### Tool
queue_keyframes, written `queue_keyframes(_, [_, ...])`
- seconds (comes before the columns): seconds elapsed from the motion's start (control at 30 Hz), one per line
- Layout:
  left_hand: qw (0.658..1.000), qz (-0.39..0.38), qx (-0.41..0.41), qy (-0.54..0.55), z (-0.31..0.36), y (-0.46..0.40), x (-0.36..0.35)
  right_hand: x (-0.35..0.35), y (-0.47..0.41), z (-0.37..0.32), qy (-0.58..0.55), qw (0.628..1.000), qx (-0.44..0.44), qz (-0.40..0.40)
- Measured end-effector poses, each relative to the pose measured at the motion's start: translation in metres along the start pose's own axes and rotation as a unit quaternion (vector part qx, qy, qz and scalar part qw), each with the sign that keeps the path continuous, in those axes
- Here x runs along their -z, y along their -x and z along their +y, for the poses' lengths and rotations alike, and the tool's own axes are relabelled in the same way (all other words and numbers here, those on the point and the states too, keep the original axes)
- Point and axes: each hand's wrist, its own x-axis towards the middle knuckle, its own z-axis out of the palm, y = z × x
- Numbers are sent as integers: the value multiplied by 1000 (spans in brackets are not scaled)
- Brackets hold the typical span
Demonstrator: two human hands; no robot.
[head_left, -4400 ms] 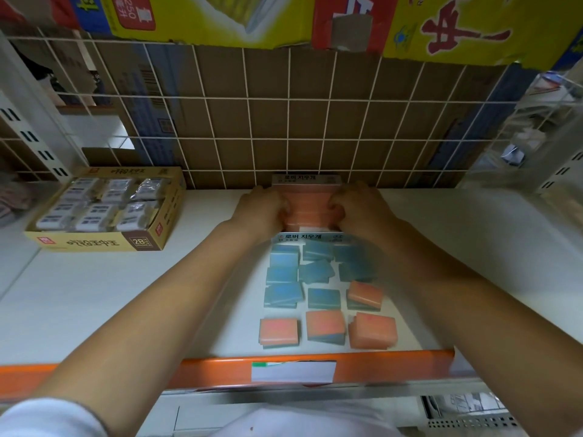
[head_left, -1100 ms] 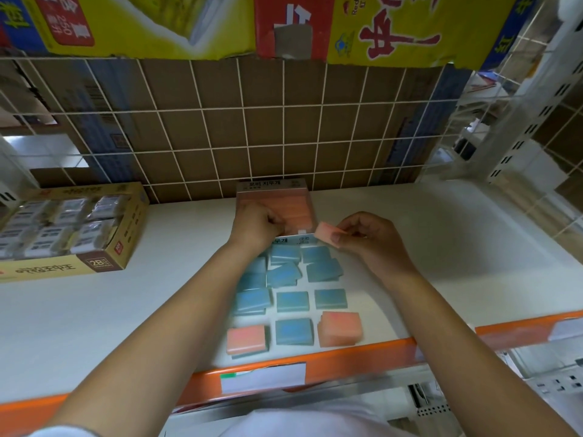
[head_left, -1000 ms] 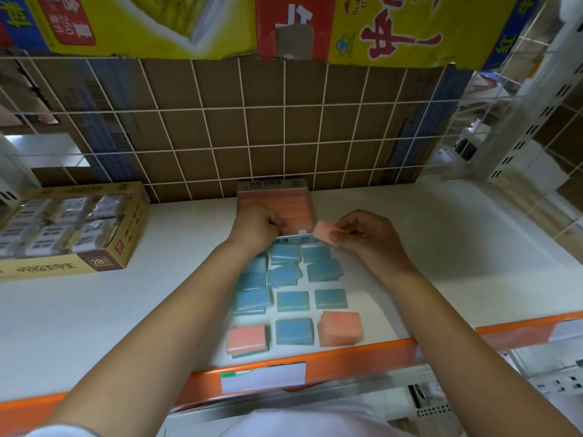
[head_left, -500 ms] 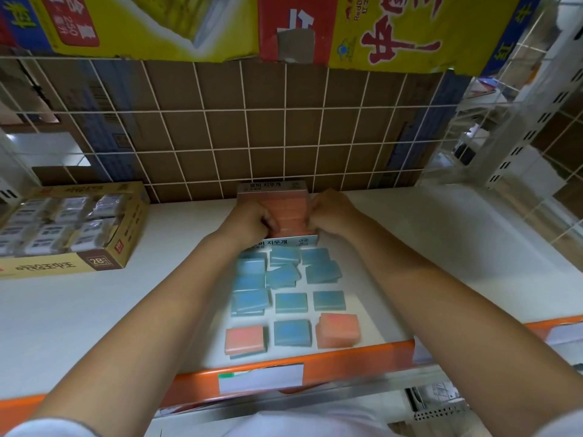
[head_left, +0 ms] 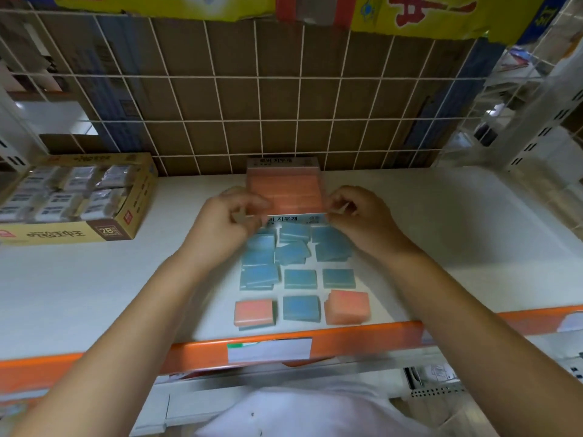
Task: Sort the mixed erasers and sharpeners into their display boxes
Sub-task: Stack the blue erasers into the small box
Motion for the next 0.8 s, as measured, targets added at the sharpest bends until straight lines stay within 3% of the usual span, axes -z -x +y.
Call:
queue_keyframes(0.1, [999, -41, 20, 13, 0, 49, 16, 17, 47, 11, -40, 998, -14, -51])
queue_keyframes(0.23, [995, -85, 52, 8, -3, 94, 20, 24, 88, 26, -93, 994, -8, -63])
queue_keyframes(0.4, [993, -88, 56, -52, -8, 109, 13, 18, 99, 34, -115, 991, -28, -65])
queue_keyframes(0.8, [991, -58, 98, 71, 4, 107, 15, 17, 100, 28, -247, 960, -118, -57])
